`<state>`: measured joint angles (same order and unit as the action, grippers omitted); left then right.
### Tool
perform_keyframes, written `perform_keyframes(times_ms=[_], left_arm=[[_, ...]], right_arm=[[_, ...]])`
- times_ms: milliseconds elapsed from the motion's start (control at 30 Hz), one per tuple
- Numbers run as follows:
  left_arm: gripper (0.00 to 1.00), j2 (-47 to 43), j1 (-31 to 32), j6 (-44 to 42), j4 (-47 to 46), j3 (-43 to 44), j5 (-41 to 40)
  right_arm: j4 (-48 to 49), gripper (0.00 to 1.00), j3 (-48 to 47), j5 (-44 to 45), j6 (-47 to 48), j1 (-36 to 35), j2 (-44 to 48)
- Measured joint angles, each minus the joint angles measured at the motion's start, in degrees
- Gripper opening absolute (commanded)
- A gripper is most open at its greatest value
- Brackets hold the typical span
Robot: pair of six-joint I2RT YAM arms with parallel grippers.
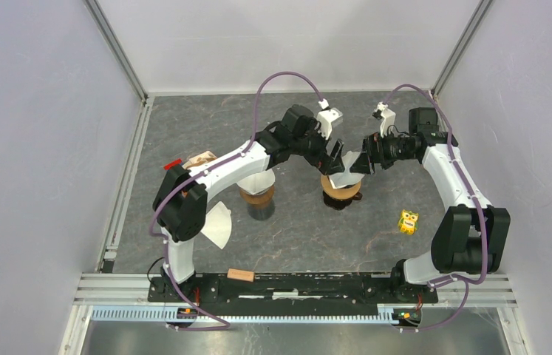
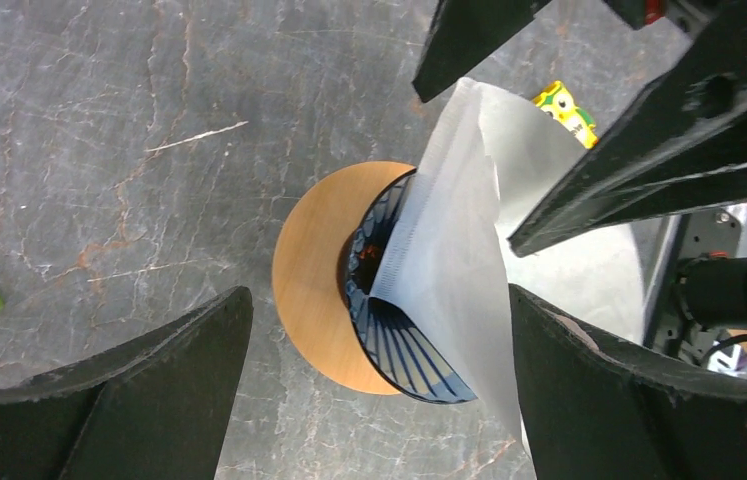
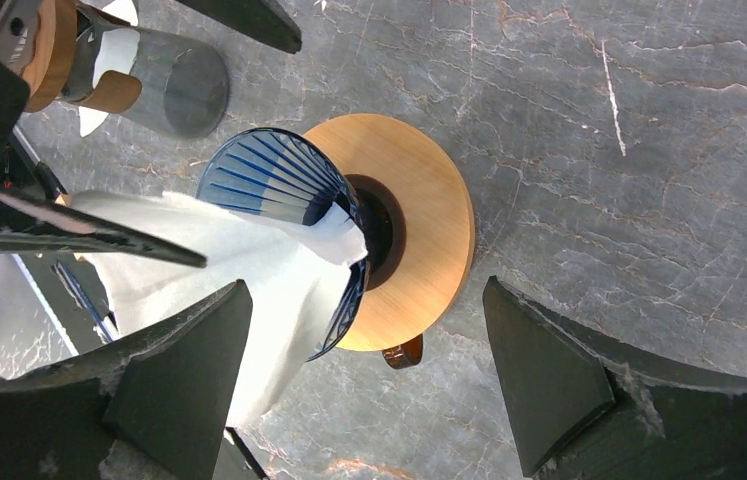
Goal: Place the coffee filter in the dripper
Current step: Place the coffee filter in the coffee dripper.
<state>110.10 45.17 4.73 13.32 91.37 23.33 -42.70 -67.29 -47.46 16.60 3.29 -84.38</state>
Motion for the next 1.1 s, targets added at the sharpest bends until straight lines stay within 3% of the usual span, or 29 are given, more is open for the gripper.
perform_keyframes(times_ms=[433,1100], left_arm=[[1.0,-3.8,-1.57,2.34,-1.97,-0.74,3.76],[1.0,-3.89,-2.51,2.25,-2.89,-4.2,1.79]], right_arm=[[0.07,0.93,0.02,1.09,0.0,0.0,0.0],[-1.36,0.93,-2.03,-3.78,-0.46,0.68,-0.11]])
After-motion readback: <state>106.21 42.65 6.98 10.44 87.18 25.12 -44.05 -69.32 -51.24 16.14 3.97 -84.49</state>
